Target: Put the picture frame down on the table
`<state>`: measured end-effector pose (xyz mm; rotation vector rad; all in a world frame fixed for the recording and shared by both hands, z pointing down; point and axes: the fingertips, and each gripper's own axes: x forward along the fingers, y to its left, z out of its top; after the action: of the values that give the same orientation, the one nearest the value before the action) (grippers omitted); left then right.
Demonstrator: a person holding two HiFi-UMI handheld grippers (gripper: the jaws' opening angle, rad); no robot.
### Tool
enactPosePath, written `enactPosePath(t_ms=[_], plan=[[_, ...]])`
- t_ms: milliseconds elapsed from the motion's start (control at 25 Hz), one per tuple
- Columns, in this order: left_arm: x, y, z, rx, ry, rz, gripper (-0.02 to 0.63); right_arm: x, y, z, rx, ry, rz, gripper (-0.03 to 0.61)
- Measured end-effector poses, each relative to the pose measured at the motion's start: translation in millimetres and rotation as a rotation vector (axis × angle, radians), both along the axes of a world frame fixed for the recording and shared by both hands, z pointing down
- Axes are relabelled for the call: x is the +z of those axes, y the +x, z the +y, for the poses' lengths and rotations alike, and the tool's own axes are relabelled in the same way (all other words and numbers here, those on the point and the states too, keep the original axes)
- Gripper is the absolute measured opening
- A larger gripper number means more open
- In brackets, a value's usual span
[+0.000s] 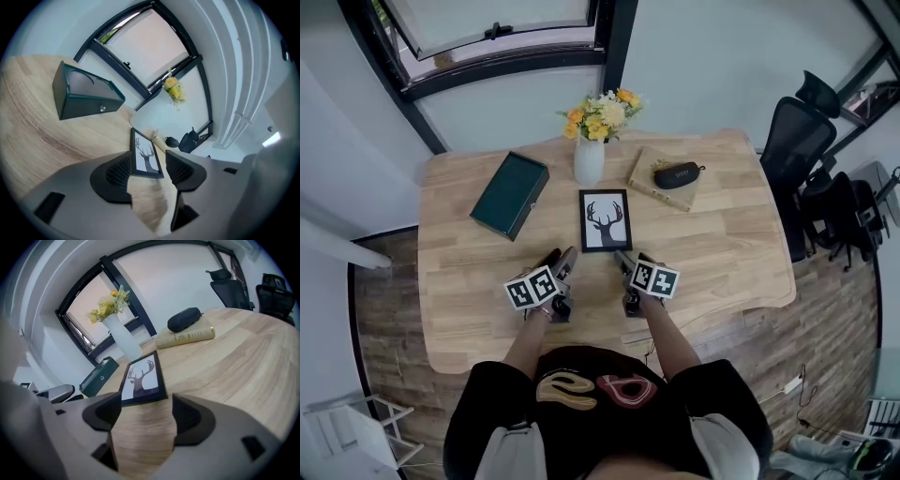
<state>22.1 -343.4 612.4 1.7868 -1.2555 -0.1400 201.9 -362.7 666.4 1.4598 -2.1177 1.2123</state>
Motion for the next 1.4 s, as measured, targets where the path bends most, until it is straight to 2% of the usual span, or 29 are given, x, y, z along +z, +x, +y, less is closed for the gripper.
enactPosePath(t_ms=[200, 480, 800, 880, 1000, 1080, 1240, 1400], plan=[[-18.4, 9.1, 16.4, 0.095, 0.071, -0.078, 0.233, -23.7, -3.2, 24.9, 0.000, 0.049, -0.030, 0.322], [-45.3, 24.2, 42.5, 0.223, 0.218, -0.185, 0.233, -59.1, -14.8, 56.1, -0.015, 0.153, -0.044, 0.322], [-53.0, 25.2, 86.6, 0.309, 0.289, -0.258, 0.233, -79.5, -32.0, 102.1, -0.077, 0.245, 0.033, 0.321], [-55.4, 24.2, 97.5, 0.318, 0.304, -0.262, 0.233, -81.2, -34.8, 113.6, -0.081, 0.257, 0.050, 0.296], [-60.2, 23.3, 113.7, 0.333, 0.312, -0.201, 0.233, -82.0, -39.6, 128.6, -0.089, 0.274, 0.076, 0.274], [-60.3, 21.8, 124.6, 0.349, 0.314, -0.188, 0.233, -83.0, -41.9, 136.5, -0.088, 0.286, 0.092, 0.258], [-53.6, 15.9, 144.4, 0.365, 0.327, -0.273, 0.199, -85.1, -40.9, 151.8, -0.062, 0.327, 0.165, 0.183], [-52.5, 8.3, 153.5, 0.348, 0.345, -0.307, 0.147, -88.1, -47.3, 164.0, -0.052, 0.359, 0.198, 0.121]])
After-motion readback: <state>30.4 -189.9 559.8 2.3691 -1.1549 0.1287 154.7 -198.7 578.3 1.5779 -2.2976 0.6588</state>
